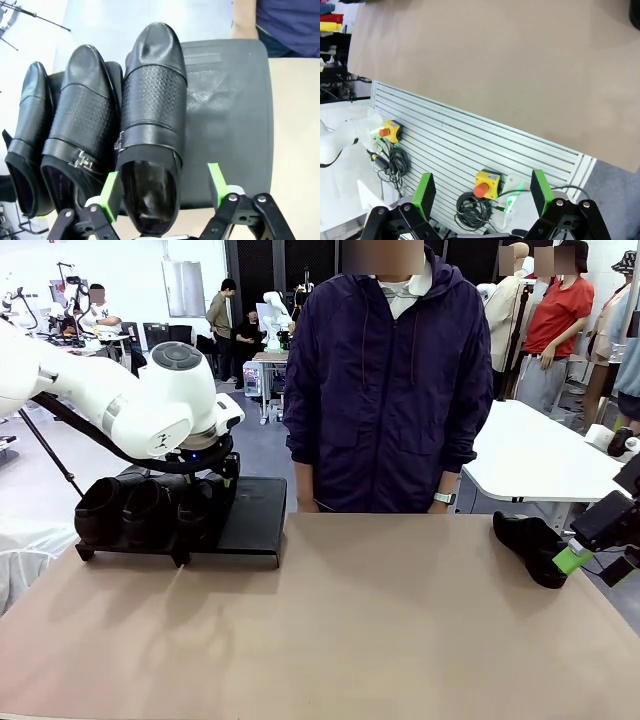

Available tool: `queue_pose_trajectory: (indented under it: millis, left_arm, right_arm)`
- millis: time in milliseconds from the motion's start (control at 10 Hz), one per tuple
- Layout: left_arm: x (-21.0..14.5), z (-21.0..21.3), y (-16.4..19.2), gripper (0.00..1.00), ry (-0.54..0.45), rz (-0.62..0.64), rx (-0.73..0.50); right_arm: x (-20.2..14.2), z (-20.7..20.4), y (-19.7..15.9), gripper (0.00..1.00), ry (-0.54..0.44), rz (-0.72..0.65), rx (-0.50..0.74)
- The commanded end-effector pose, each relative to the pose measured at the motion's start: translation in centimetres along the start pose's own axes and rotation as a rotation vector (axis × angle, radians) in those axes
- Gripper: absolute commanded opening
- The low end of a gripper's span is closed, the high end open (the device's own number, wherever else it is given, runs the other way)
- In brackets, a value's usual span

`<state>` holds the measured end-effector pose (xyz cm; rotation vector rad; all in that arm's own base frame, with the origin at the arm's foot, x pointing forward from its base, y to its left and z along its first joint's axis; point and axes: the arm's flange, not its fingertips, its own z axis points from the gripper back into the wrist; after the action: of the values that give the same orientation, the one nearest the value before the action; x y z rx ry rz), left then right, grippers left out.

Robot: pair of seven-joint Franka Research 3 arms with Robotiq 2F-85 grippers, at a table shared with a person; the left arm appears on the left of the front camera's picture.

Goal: Organize the shoes by placing them on the stand.
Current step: Place the Shoe from the middle of the table onto the Shoes Stand.

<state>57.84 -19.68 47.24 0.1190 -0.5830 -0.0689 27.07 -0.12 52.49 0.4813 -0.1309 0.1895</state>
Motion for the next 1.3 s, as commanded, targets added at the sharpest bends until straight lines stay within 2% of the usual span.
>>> queue_pose_trajectory:
  millis: [0, 100, 400, 500, 700, 800, 1000, 1100, 1200]
  left_arm:
    - [-1.8, 3.6, 2.2, 1.00, -0.022, -0.037, -0.057]
    - [-3.2, 6.7, 3.4, 1.00, 0.006, -0.124, -0.172]
    - [-11.5, 16.7, 8.1, 1.00, 0.101, -0.102, -0.173]
    - [-14.3, 18.7, 9.2, 1.00, 0.171, -0.128, -0.247]
    - [-17.8, 20.3, 12.9, 1.00, 0.339, -0.244, -0.464]
    - [-18.4, 19.9, 15.0, 1.00, 0.340, -0.255, -0.562]
    - [-18.8, 17.4, 18.0, 1.00, 0.245, -0.162, -0.686]
    - [-19.6, 20.6, 14.9, 1.00, 0.305, -0.249, -0.579]
    - [-19.6, 20.6, 14.9, 1.00, 0.305, -0.249, -0.579]
  right_arm:
    - [0.0, 0.1, -0.1, 1.00, 0.000, 0.006, 0.010]
    - [0.0, 0.1, -0.1, 1.00, 0.000, 0.006, 0.010]
    - [0.0, 0.1, -0.1, 1.00, 0.000, 0.006, 0.010]
    - [0.0, 0.1, -0.1, 1.00, 0.000, 0.006, 0.010]
    - [0.0, 0.1, -0.1, 1.00, 0.000, 0.006, 0.010]
    - [0.0, 0.1, -0.1, 1.00, 0.000, 0.006, 0.010]
    - [0.0, 0.1, -0.1, 1.00, 0.000, 0.006, 0.010]
    - [0.0, 0.1, -0.1, 1.00, 0.000, 0.006, 0.010]
    - [0.0, 0.1, -0.1, 1.00, 0.000, 0.006, 0.010]
